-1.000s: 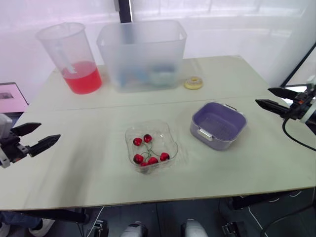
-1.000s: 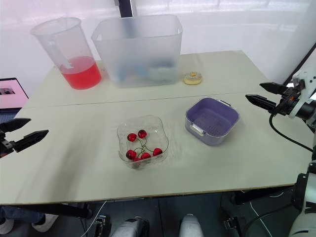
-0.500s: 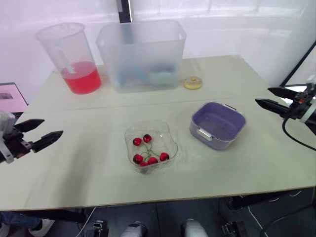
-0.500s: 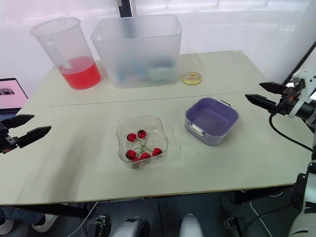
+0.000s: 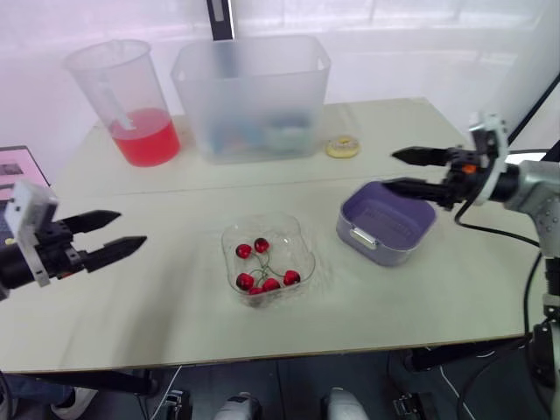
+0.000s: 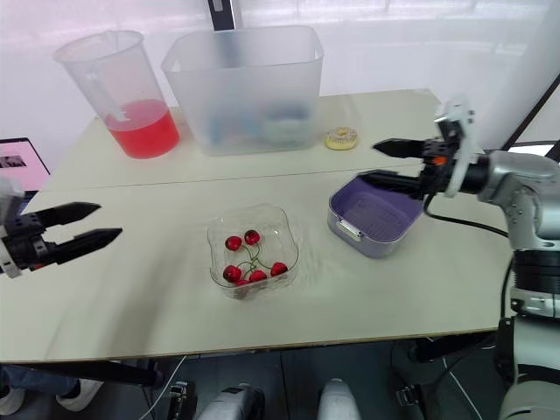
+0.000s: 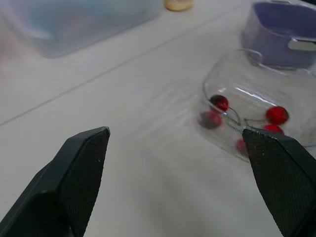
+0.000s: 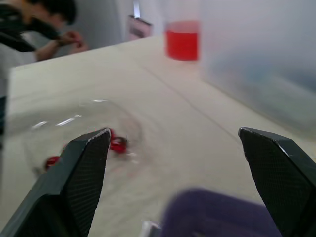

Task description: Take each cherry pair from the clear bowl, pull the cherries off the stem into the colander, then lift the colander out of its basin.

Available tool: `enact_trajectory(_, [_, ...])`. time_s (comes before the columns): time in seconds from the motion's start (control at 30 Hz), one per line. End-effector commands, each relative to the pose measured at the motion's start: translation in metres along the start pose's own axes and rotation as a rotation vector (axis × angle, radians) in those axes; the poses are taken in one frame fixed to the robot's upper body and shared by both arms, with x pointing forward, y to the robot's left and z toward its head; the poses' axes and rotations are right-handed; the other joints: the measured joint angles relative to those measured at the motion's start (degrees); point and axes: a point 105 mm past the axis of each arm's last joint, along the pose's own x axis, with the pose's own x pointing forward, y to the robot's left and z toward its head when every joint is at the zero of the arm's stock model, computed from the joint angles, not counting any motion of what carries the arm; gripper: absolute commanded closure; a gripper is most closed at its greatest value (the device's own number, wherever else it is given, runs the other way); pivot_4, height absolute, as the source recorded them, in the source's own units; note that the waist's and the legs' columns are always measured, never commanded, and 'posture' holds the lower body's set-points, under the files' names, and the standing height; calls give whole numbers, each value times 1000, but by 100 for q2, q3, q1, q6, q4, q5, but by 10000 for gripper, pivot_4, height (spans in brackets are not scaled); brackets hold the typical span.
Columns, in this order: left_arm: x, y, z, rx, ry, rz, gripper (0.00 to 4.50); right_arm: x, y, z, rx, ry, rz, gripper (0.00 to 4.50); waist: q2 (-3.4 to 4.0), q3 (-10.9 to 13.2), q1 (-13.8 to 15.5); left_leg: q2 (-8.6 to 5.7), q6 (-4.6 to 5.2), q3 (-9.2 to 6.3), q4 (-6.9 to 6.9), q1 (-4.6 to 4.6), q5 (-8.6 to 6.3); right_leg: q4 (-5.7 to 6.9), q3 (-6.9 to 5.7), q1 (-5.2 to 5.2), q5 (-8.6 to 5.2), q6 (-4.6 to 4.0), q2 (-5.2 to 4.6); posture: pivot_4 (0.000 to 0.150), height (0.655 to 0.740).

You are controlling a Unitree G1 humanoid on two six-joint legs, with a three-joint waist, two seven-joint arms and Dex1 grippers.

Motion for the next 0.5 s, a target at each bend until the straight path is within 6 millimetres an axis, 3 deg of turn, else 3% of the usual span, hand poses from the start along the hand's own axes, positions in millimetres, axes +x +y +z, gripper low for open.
enact_trajectory(0.03, [12,-19,5,86,-23,-40,0,33,30,17,-128,57,75,187,-2,0,2,-1,0,0,0,0,0,0,1,0,0,0,-1,1500,7400])
enact_trajectory(0.13, [16,-14,-2,180,-10,19,0,48,40,15,-147,133,83,187,-3,0,2,0,0,0,0,0,0,0,0,-2,0,0,1,1500,7400])
enact_trajectory(0.27, [18,-26,-8,125,-51,-35,0,90,67,19,-102,216,314,187,-3,0,-38,0,0,4,1,0,0,-2,1,-2,0,0,1,1500,7400])
enact_trajectory(0.43, [23,-38,-12,97,-62,-56,0,120,83,1,-226,431,442,187,-18,-4,-2,-1,0,-7,-1,-4,0,0,-2,-6,0,0,0,1500,7400])
enact_trajectory(0.5, [23,-40,-14,94,-61,-51,0,129,85,-4,-240,478,466,6190,-24,-4,9,-6,0,-10,3,-7,0,0,-2,-5,0,0,-3,1500,7400])
